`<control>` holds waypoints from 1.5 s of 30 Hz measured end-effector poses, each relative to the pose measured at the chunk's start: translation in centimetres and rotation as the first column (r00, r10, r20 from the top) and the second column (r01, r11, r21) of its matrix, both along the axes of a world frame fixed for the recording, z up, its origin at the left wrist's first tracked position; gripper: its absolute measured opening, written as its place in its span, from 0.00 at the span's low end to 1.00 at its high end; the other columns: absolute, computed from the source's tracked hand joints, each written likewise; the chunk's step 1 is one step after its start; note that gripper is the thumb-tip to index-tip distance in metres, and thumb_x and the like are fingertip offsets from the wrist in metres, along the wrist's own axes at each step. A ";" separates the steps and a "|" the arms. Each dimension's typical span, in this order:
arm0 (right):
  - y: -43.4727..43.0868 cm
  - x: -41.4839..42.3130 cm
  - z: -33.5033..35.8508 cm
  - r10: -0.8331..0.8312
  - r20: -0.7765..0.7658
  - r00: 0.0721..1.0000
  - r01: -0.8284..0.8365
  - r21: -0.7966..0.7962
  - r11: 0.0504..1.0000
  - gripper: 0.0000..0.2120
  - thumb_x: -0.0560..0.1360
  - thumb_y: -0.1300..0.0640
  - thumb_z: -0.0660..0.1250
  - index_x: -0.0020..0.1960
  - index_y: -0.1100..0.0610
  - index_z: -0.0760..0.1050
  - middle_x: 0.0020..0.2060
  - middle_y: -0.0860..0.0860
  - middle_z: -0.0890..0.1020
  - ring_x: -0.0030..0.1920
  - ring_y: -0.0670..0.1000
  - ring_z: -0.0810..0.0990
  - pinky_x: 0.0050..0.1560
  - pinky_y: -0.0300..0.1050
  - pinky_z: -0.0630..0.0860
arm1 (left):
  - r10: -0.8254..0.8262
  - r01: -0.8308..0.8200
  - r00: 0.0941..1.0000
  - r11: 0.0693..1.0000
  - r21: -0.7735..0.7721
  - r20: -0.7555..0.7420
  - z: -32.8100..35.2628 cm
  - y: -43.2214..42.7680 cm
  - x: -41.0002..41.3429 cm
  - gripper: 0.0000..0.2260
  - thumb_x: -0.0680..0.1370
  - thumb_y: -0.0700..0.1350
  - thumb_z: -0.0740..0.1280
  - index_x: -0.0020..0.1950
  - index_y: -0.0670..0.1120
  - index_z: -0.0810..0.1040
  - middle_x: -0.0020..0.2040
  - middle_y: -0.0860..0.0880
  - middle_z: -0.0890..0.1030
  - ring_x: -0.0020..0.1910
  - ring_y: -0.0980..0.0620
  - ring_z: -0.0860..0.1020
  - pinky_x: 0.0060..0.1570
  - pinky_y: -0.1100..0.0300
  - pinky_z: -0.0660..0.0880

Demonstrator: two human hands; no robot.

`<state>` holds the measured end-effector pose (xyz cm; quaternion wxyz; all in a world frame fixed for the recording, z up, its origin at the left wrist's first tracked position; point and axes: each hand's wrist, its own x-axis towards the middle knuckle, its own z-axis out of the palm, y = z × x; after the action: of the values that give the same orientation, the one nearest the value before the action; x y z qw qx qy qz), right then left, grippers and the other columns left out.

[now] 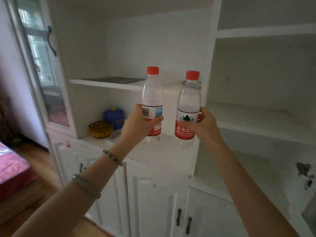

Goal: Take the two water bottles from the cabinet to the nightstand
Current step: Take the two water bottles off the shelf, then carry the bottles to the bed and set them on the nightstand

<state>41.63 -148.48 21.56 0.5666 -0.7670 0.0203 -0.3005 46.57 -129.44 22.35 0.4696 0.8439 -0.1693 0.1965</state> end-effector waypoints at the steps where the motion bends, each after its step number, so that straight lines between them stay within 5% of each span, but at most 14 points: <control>1: 1.6 0.8 -0.4 0.038 -0.012 0.999 -0.038 -0.012 0.999 0.28 0.60 0.57 0.80 0.57 0.54 0.73 0.51 0.52 0.82 0.49 0.51 0.81 0.51 0.50 0.78 | 0.052 -0.052 0.999 0.999 0.005 -0.014 -0.3 2.0 0.0 0.27 0.69 0.56 0.71 0.60 0.45 0.66 0.60 0.47 0.76 0.57 0.46 0.76 0.51 0.52 0.75; 5: 8.8 3.9 -1.9 0.204 -0.055 0.977 -0.207 -0.060 0.976 0.29 0.60 0.54 0.79 0.58 0.54 0.72 0.54 0.54 0.81 0.52 0.53 0.80 0.54 0.54 0.78 | 0.237 -0.238 0.970 0.971 -0.017 -0.052 -1.7 10.4 0.1 0.26 0.67 0.56 0.73 0.57 0.45 0.67 0.56 0.47 0.78 0.53 0.45 0.77 0.50 0.51 0.75; 10: 19.7 6.8 -2.5 0.448 -0.059 0.892 -0.451 -0.048 0.891 0.26 0.61 0.56 0.79 0.55 0.52 0.72 0.47 0.47 0.81 0.46 0.45 0.80 0.47 0.42 0.78 | 0.434 -0.438 0.898 0.899 -0.035 -0.076 -3.0 21.1 -1.2 0.26 0.67 0.55 0.73 0.57 0.45 0.67 0.52 0.49 0.78 0.51 0.47 0.77 0.50 0.51 0.75; 15: 32.0 9.8 -3.3 0.605 -0.065 0.794 -0.608 -0.098 0.788 0.28 0.59 0.53 0.80 0.55 0.54 0.72 0.50 0.50 0.82 0.49 0.50 0.81 0.50 0.50 0.79 | 0.583 -0.587 0.808 0.809 -0.022 -0.089 -4.0 31.9 -2.1 0.27 0.68 0.54 0.73 0.59 0.44 0.67 0.58 0.45 0.77 0.54 0.45 0.77 0.52 0.49 0.75; 18: 39.6 10.9 -3.5 0.677 -0.070 0.733 -0.680 -0.118 0.724 0.31 0.59 0.51 0.79 0.58 0.53 0.71 0.51 0.47 0.79 0.49 0.48 0.79 0.46 0.42 0.78 | 0.657 -0.661 0.747 0.750 -0.014 -0.102 -4.2 38.4 -2.3 0.28 0.68 0.54 0.72 0.61 0.44 0.66 0.59 0.45 0.77 0.56 0.44 0.76 0.54 0.46 0.75; 20: 44.6 11.6 -3.7 0.721 -0.061 0.690 -0.723 -0.114 0.682 0.31 0.59 0.53 0.80 0.58 0.53 0.71 0.52 0.48 0.80 0.50 0.50 0.80 0.48 0.46 0.79 | 0.701 -0.706 0.705 0.709 -0.004 -0.106 -4.4 42.8 -2.5 0.29 0.68 0.55 0.72 0.61 0.44 0.65 0.60 0.44 0.76 0.56 0.44 0.77 0.54 0.45 0.75; 25: 56.3 12.7 -4.1 0.800 -0.043 0.599 -0.798 -0.119 0.591 0.32 0.60 0.52 0.79 0.60 0.54 0.70 0.54 0.51 0.80 0.52 0.51 0.79 0.53 0.48 0.78 | 0.786 -0.789 0.609 0.614 0.018 -0.109 -4.7 53.2 -3.5 0.28 0.68 0.54 0.73 0.60 0.43 0.66 0.59 0.45 0.77 0.55 0.45 0.78 0.53 0.47 0.76; 30: 66.3 13.2 -4.2 0.868 -0.044 0.495 -0.868 -0.073 0.491 0.32 0.60 0.54 0.80 0.60 0.55 0.70 0.53 0.51 0.80 0.49 0.48 0.79 0.42 0.33 0.75 | 0.846 -0.849 0.521 0.528 0.035 -0.117 -4.7 61.7 -5.2 0.27 0.68 0.53 0.73 0.60 0.43 0.66 0.59 0.45 0.77 0.54 0.45 0.78 0.51 0.50 0.76; 36: 77.5 14.2 -5.4 0.930 -0.090 0.356 -0.934 -0.018 0.356 0.34 0.58 0.54 0.80 0.61 0.55 0.70 0.54 0.54 0.81 0.52 0.53 0.80 0.54 0.54 0.78 | 0.910 -0.914 0.401 0.406 0.027 -0.109 -5.5 70.1 -6.9 0.29 0.68 0.54 0.73 0.61 0.43 0.66 0.59 0.45 0.77 0.55 0.45 0.77 0.53 0.50 0.76; 45: 93.6 17.3 -7.0 0.984 -0.122 0.133 -0.991 -0.032 0.130 0.32 0.59 0.55 0.80 0.59 0.53 0.70 0.53 0.52 0.80 0.50 0.52 0.80 0.48 0.46 0.78 | 0.970 -0.976 0.212 0.216 0.018 -0.119 -6.6 81.8 -6.5 0.27 0.67 0.53 0.74 0.59 0.44 0.67 0.51 0.51 0.76 0.45 0.54 0.74 0.43 0.61 0.71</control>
<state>58.97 -54.88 14.61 0.5822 -0.6295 -0.4847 0.1731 40.07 -47.59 15.72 0.2768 0.7585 0.4266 0.4076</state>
